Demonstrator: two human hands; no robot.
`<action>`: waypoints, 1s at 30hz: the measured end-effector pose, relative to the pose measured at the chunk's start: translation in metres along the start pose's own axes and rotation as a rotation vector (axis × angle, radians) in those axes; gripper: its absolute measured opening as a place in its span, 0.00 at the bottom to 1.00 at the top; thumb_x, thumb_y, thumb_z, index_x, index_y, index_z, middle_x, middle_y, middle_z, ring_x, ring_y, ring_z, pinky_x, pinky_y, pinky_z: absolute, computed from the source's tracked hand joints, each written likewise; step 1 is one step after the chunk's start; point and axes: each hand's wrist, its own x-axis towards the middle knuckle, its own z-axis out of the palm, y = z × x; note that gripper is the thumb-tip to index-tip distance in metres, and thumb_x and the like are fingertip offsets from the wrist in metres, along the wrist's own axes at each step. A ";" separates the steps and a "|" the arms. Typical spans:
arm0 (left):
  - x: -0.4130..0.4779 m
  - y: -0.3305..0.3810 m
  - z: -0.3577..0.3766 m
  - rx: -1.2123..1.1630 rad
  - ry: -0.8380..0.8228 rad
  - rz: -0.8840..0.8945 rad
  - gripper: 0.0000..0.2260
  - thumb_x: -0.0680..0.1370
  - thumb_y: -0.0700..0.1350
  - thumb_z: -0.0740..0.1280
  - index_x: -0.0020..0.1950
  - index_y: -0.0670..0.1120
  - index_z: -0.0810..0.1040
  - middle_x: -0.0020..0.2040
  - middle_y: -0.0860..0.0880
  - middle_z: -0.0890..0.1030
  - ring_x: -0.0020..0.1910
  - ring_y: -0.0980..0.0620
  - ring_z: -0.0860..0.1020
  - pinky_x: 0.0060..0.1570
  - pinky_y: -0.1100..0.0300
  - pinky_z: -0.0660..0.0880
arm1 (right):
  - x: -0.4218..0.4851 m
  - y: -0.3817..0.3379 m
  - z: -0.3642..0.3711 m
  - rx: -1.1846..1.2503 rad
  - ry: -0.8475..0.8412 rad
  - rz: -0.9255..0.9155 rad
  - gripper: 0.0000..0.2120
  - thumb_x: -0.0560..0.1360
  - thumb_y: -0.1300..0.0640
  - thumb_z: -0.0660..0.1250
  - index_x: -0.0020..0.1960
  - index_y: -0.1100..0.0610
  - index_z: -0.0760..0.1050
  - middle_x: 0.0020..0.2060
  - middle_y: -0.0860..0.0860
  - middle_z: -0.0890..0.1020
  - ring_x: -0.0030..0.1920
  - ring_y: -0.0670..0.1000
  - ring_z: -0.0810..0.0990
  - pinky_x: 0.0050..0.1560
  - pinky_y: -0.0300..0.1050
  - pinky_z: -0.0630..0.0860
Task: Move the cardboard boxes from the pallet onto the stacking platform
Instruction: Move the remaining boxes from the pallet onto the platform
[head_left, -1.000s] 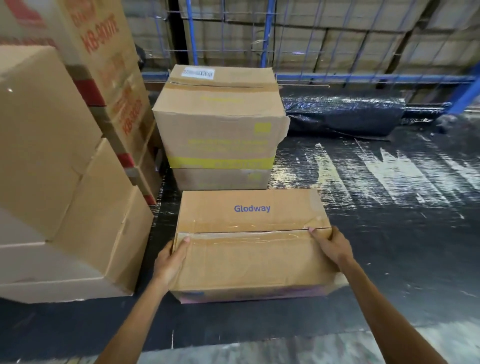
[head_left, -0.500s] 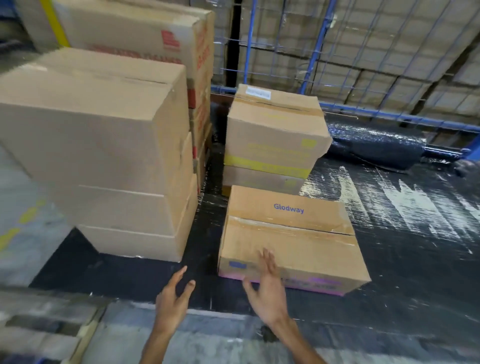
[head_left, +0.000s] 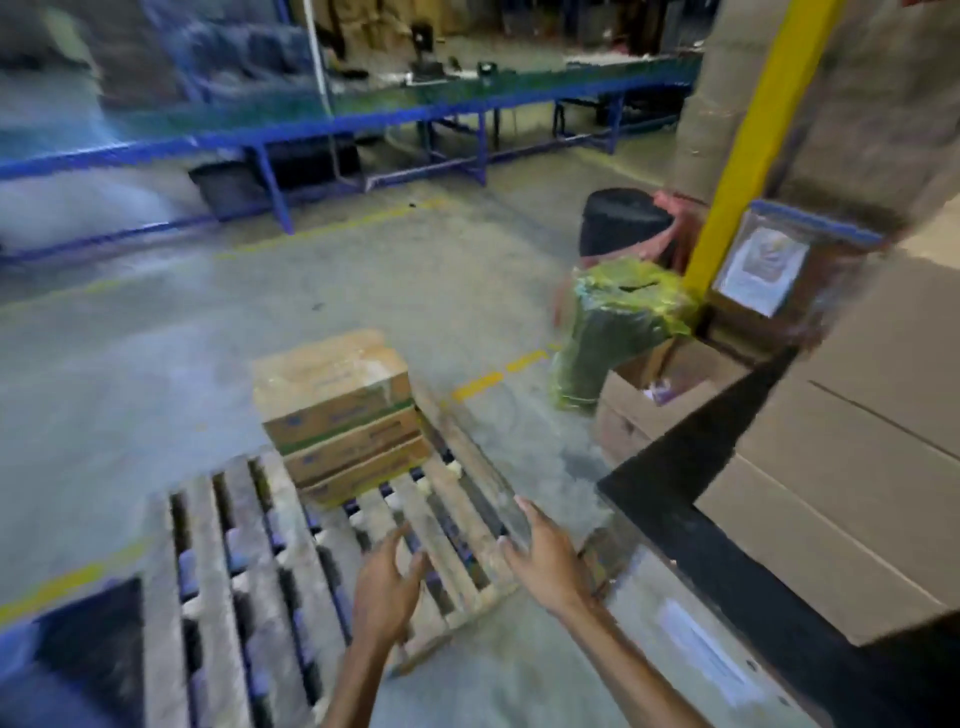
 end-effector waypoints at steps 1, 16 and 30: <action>0.011 -0.015 -0.031 -0.028 0.043 -0.018 0.21 0.81 0.49 0.68 0.74 0.46 0.74 0.58 0.39 0.84 0.55 0.39 0.82 0.52 0.48 0.77 | 0.018 -0.035 0.019 0.001 -0.042 -0.040 0.31 0.79 0.49 0.68 0.78 0.56 0.65 0.71 0.54 0.76 0.68 0.56 0.77 0.64 0.44 0.70; 0.206 -0.105 -0.182 -0.088 0.231 -0.203 0.23 0.81 0.48 0.68 0.76 0.46 0.72 0.69 0.47 0.78 0.67 0.47 0.77 0.63 0.52 0.73 | 0.286 -0.188 0.146 -0.177 -0.211 -0.271 0.32 0.80 0.50 0.67 0.80 0.58 0.60 0.79 0.55 0.64 0.78 0.55 0.63 0.73 0.44 0.62; 0.684 -0.257 -0.204 -0.128 0.163 -0.664 0.27 0.82 0.55 0.65 0.79 0.46 0.65 0.73 0.42 0.74 0.70 0.39 0.74 0.63 0.49 0.71 | 0.797 -0.185 0.309 -0.242 -0.298 0.129 0.48 0.73 0.34 0.67 0.82 0.57 0.51 0.78 0.61 0.65 0.75 0.64 0.66 0.71 0.58 0.67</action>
